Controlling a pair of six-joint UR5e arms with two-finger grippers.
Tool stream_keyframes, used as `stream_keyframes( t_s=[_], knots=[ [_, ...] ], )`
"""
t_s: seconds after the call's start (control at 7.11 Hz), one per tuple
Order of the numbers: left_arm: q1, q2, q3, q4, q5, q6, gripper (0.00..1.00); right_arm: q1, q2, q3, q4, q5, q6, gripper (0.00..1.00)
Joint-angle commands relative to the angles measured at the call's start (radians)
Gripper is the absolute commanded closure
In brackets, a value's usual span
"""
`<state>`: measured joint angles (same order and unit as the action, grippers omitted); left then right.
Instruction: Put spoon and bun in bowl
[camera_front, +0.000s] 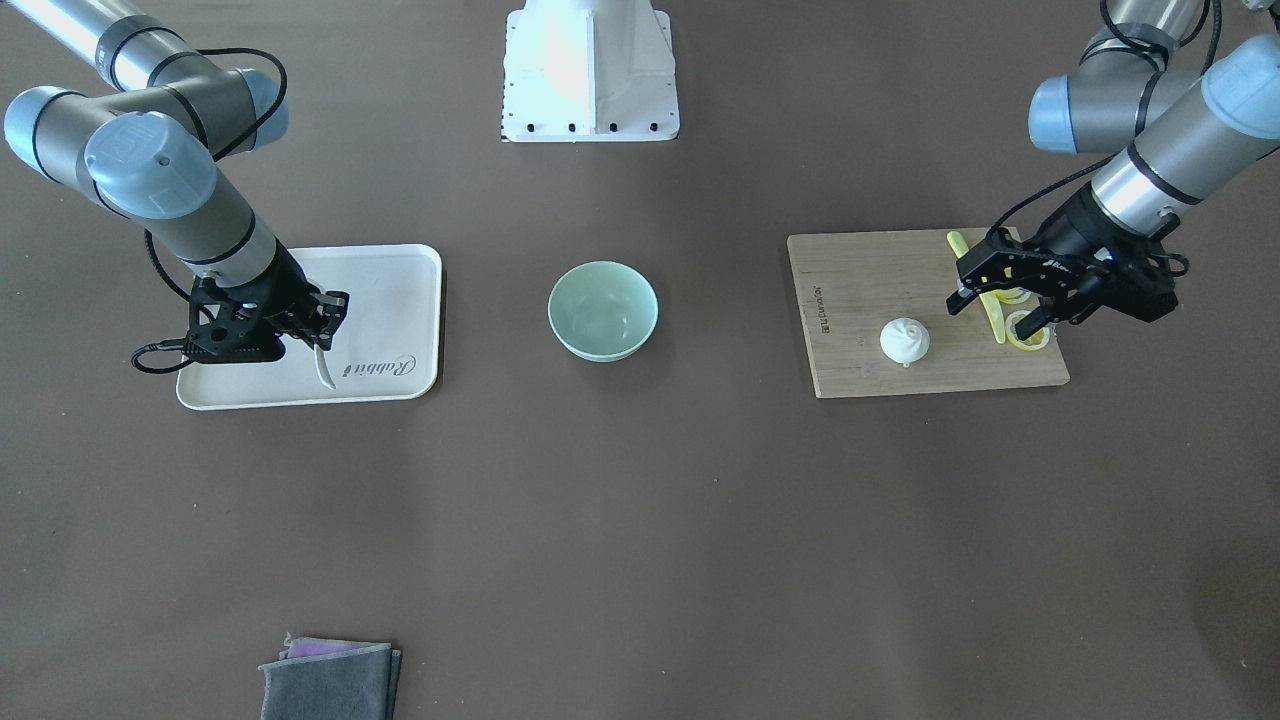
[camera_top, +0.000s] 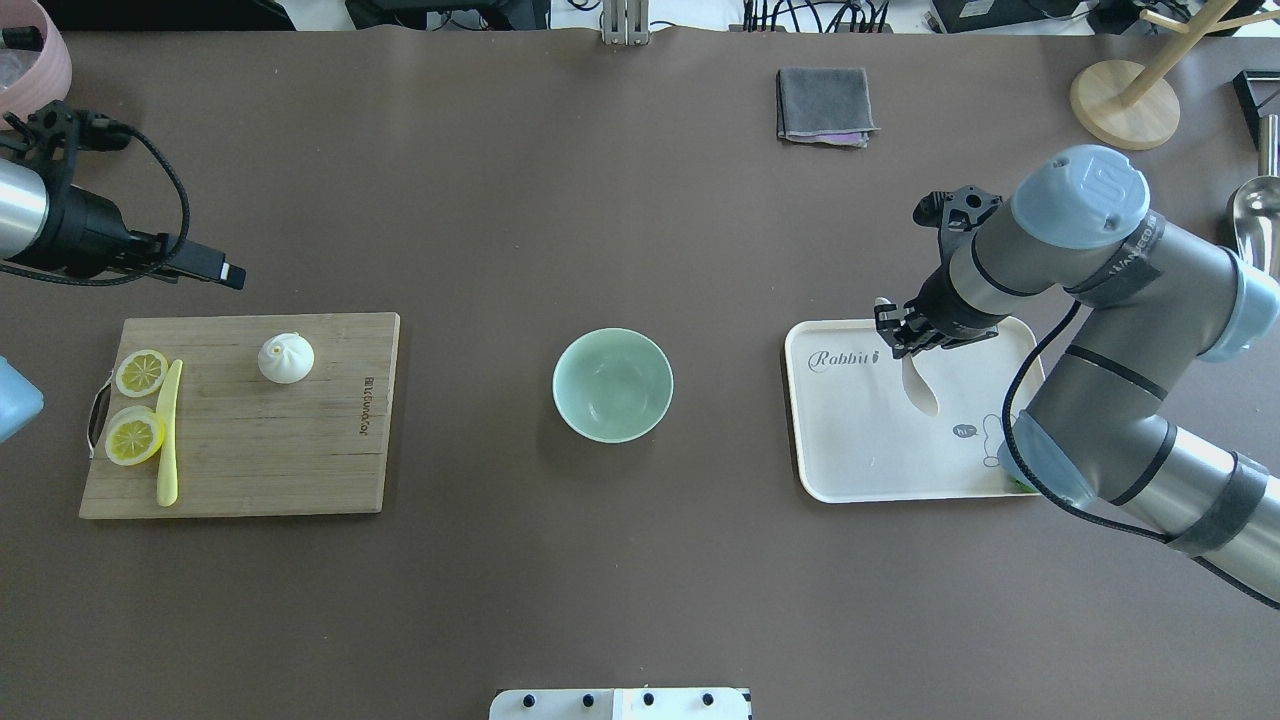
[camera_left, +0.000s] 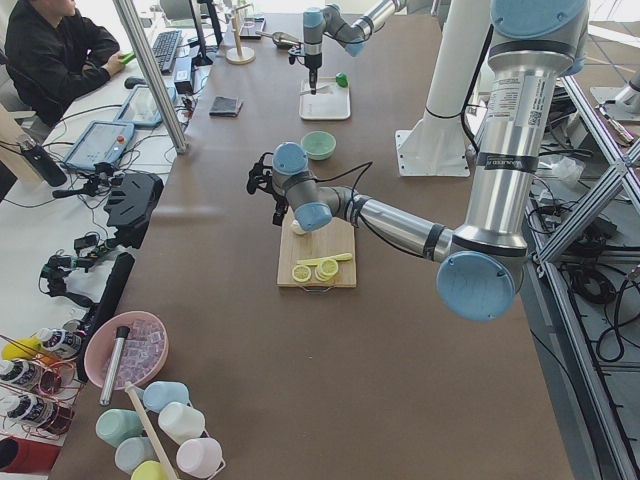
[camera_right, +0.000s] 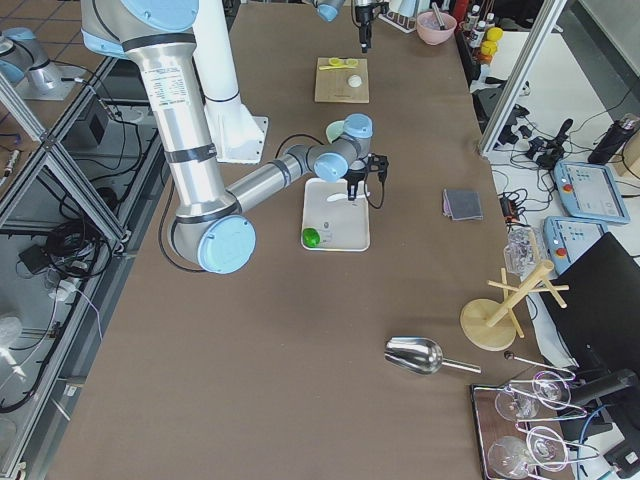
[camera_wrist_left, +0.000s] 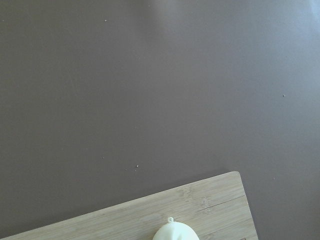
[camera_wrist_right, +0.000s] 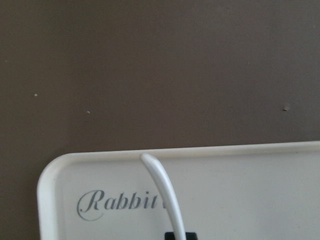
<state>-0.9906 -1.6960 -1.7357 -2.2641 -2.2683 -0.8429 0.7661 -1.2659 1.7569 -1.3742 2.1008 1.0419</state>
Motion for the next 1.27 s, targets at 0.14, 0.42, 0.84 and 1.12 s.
stream_keyframes(
  t_s=[0.14, 0.42, 0.84, 1.12],
  knots=[
    [0.076, 0.007, 0.001, 0.0, 0.056, -0.001, 0.02, 0.006, 0.1, 0.027, -0.108, 0.007, 0.001, 1.0],
    [0.157, 0.012, 0.004, 0.0, 0.154, -0.004, 0.03, 0.006, 0.15, 0.032, -0.1, 0.013, 0.03, 1.0],
    [0.214, 0.007, 0.048, -0.002, 0.214, -0.001, 0.05, -0.001, 0.216, 0.027, -0.1, 0.013, 0.05, 1.0],
    [0.236, -0.004, 0.061, -0.003, 0.251, -0.005, 0.48, -0.016, 0.221, 0.027, -0.094, 0.013, 0.079, 1.0]
  ],
)
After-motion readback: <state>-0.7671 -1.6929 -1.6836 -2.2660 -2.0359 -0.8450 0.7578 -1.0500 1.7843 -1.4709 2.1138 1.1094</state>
